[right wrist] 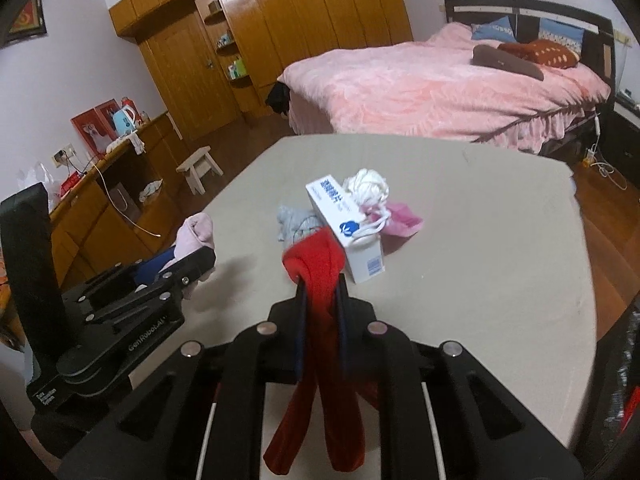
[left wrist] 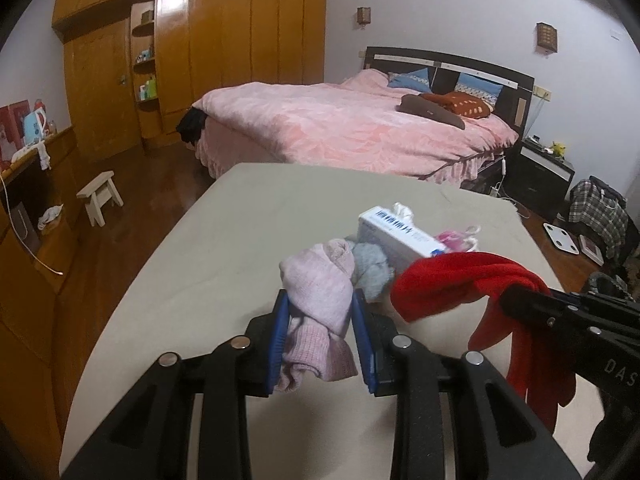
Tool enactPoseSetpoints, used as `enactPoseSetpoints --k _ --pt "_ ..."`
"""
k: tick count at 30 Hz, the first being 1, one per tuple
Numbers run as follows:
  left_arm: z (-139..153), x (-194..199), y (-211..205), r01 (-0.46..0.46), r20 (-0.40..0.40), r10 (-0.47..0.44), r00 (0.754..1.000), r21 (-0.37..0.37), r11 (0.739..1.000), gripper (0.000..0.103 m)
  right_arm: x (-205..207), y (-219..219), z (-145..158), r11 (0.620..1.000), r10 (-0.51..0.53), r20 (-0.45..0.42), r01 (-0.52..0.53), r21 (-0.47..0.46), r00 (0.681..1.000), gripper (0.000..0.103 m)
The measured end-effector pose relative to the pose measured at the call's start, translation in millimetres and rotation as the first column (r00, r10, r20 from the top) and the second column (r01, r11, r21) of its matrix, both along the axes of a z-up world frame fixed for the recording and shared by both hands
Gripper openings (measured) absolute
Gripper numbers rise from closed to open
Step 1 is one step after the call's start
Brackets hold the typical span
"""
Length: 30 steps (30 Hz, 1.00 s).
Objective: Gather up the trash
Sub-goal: 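Lift the red cloth and pink sock up from the table with both tools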
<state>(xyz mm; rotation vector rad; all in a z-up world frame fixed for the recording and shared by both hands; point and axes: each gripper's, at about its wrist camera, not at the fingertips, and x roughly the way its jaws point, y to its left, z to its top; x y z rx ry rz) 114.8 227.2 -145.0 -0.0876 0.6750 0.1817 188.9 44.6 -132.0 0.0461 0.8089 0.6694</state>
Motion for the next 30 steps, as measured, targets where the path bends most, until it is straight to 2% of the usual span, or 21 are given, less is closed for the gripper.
enactPoseSetpoints --k 14,30 --pt "38 2 -46 0.065 0.053 -0.065 0.996 0.011 0.998 0.031 -10 -49 34 0.996 -0.082 0.061 0.081 0.027 0.995 0.012" --pt "55 13 -114 0.171 0.080 -0.171 0.982 0.005 0.985 0.031 -16 -130 56 0.974 -0.226 0.123 0.229 -0.004 0.966 0.012"
